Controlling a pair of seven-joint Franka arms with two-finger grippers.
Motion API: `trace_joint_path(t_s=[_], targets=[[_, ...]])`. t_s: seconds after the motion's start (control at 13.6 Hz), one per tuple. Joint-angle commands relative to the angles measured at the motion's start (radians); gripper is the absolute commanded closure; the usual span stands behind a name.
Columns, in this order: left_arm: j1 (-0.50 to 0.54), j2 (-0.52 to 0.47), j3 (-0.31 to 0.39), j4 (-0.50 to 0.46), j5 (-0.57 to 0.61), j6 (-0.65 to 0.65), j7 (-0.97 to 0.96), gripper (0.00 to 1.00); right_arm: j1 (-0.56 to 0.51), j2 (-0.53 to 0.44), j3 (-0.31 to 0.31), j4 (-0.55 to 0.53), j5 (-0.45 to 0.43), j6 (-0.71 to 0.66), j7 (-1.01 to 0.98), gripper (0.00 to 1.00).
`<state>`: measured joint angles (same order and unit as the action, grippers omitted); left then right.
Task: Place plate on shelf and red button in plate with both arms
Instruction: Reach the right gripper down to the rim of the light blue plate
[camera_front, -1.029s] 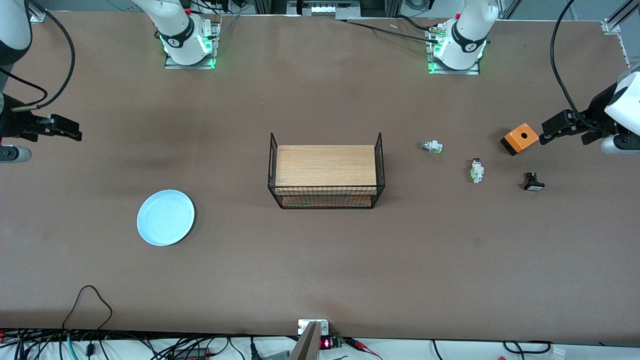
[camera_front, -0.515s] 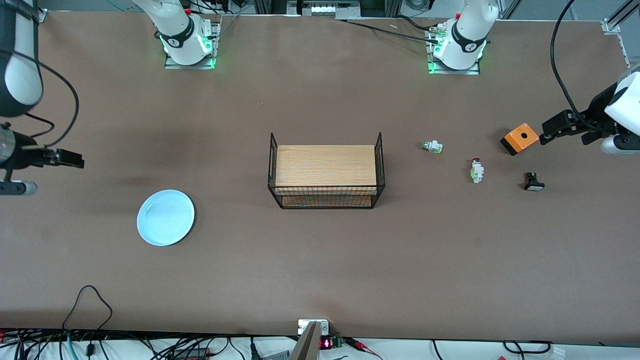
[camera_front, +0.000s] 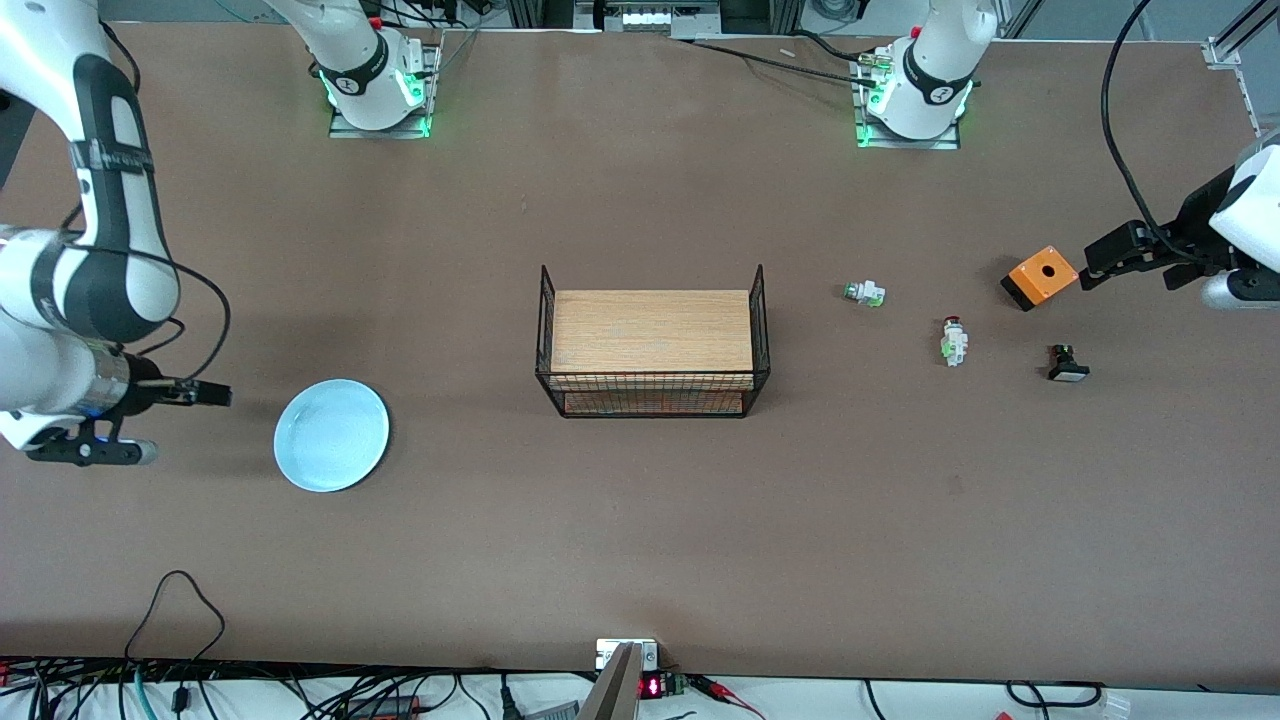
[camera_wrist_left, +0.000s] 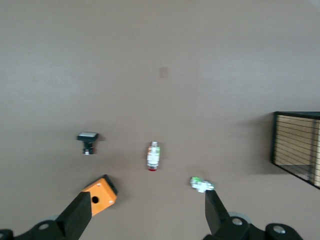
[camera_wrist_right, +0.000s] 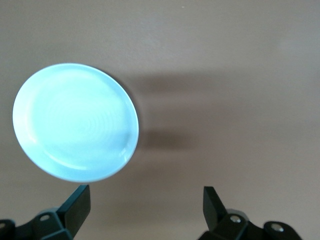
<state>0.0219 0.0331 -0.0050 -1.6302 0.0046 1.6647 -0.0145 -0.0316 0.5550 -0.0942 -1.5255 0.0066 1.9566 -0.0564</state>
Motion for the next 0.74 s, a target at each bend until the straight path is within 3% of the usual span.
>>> trace_joint_path(t_s=[0.0, 0.37, 0.66], targets=[[0.003, -0.007, -0.012, -0.013, 0.066, 0.0, 0.001, 0.0, -0.01, 0.084, 0.01, 0.034, 0.033, 0.074, 0.001, 0.0], [0.006, -0.01, -0.007, -0.011, -0.001, 0.0, 0.002, 0.0, 0.013, 0.204, 0.016, 0.033, 0.027, 0.273, 0.0, 0.01], [0.004, -0.015, -0.009, -0.013, -0.011, 0.006, 0.004, 0.0, 0.019, 0.238, 0.016, 0.025, 0.021, 0.32, -0.002, 0.2]])
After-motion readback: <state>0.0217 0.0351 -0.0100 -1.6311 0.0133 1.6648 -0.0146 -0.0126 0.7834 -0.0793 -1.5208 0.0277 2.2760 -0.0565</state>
